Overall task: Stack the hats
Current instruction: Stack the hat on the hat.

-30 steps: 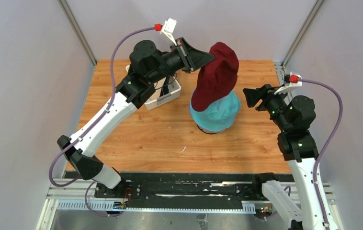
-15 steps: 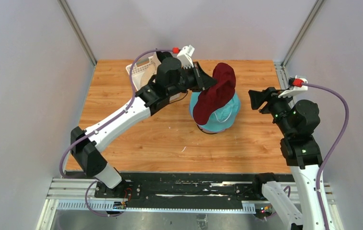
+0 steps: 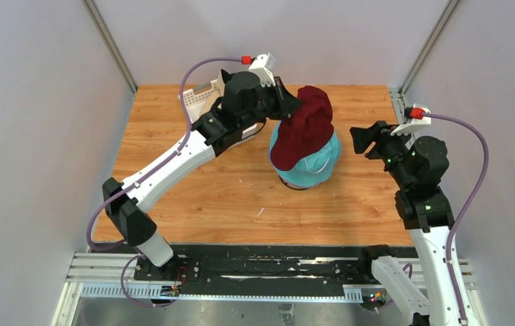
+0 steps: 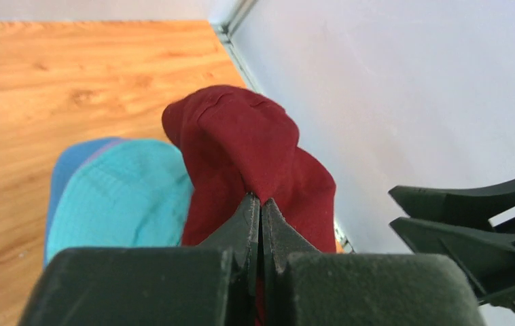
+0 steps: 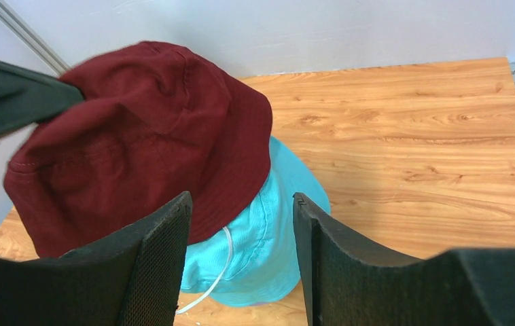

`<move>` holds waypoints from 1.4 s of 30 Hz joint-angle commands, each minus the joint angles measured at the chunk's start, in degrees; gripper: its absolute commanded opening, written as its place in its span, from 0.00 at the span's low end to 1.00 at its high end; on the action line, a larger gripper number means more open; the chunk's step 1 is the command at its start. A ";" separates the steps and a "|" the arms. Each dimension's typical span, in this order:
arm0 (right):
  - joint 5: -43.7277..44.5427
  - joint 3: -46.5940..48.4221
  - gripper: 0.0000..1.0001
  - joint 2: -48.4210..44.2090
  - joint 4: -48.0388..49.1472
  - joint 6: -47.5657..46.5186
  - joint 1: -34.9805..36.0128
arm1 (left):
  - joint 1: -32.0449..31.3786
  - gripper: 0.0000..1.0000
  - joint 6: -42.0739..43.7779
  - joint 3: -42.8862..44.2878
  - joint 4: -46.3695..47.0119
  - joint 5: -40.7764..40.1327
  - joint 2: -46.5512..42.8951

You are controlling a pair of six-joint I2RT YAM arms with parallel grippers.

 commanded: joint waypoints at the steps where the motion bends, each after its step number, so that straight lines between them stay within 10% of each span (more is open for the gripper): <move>1: -0.76 -0.60 0.56 0.52 1.98 -0.15 -0.06 | -0.47 0.02 4.28 5.92 -2.87 -4.11 1.89; 36: -11.44 -3.32 0.55 3.37 4.38 5.32 -0.11 | -9.70 0.12 11.08 3.66 -15.72 -29.49 3.53; 42: -13.04 -4.97 0.55 4.30 7.32 7.06 -0.07 | -9.70 0.28 12.47 0.84 -16.06 -35.26 0.25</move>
